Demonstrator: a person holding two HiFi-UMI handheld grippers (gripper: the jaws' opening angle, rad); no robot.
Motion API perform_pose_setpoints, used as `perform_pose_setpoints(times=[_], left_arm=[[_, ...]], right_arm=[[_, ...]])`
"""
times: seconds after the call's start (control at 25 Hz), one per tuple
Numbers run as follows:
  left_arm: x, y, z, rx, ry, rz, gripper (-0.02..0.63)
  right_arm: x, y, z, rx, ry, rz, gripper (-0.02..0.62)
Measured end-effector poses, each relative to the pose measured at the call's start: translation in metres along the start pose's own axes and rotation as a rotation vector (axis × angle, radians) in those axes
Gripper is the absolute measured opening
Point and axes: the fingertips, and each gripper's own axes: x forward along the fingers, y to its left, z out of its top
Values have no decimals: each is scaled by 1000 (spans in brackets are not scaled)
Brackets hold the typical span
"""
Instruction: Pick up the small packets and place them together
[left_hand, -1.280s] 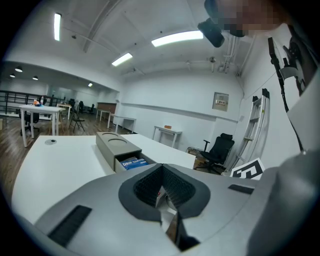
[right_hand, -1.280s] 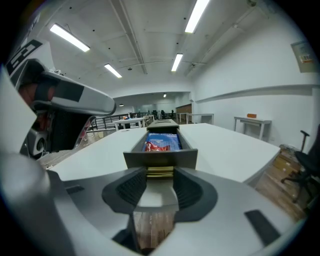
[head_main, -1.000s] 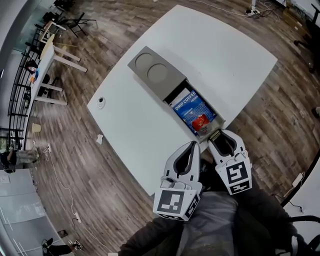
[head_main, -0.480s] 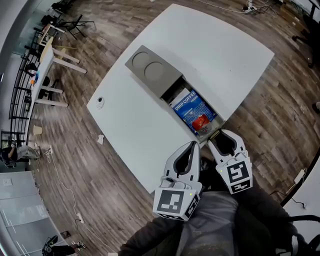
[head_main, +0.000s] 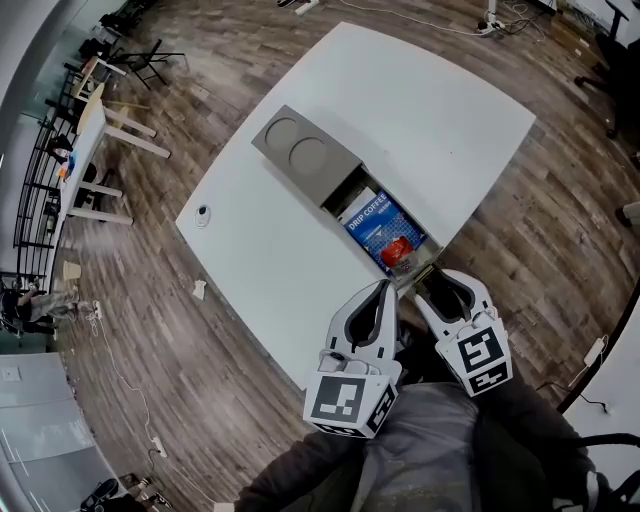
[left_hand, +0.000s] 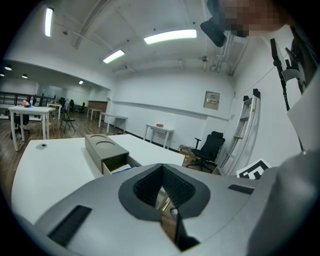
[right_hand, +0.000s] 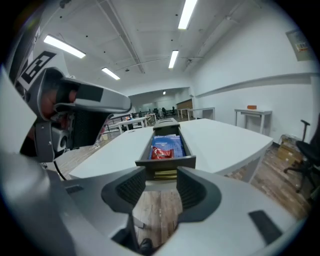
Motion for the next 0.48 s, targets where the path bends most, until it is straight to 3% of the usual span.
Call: perform_pose_setpoints(times=[0.2, 0.48], left_arm=[[6, -1, 30, 1, -51, -15, 3], [7, 13, 91, -2, -187, 28, 3]], right_arm=[[-4, -8, 34, -59, -31, 4, 181], [8, 0, 91, -273, -8, 130, 181]])
